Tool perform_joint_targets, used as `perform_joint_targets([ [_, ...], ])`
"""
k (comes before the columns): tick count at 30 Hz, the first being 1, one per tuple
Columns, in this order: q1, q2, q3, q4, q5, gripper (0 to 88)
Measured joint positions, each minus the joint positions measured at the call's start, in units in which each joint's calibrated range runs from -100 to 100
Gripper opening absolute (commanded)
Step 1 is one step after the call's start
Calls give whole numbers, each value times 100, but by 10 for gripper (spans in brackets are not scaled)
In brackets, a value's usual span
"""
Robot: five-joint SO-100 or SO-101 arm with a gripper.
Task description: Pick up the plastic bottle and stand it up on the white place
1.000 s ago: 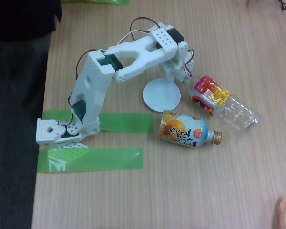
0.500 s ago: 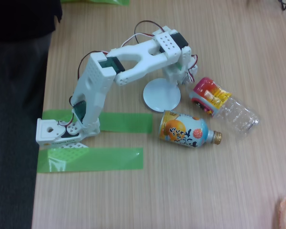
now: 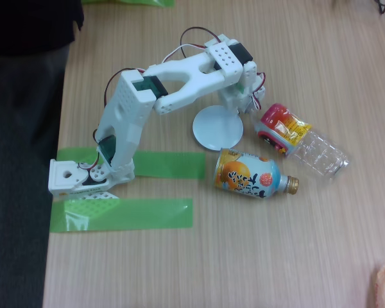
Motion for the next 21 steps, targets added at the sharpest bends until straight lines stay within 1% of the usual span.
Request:
perform_joint_targets([
  [12, 0, 0, 0, 0, 0, 227],
  [18, 0, 0, 0, 0, 5, 118],
  [21, 0, 0, 0, 0, 5, 109],
])
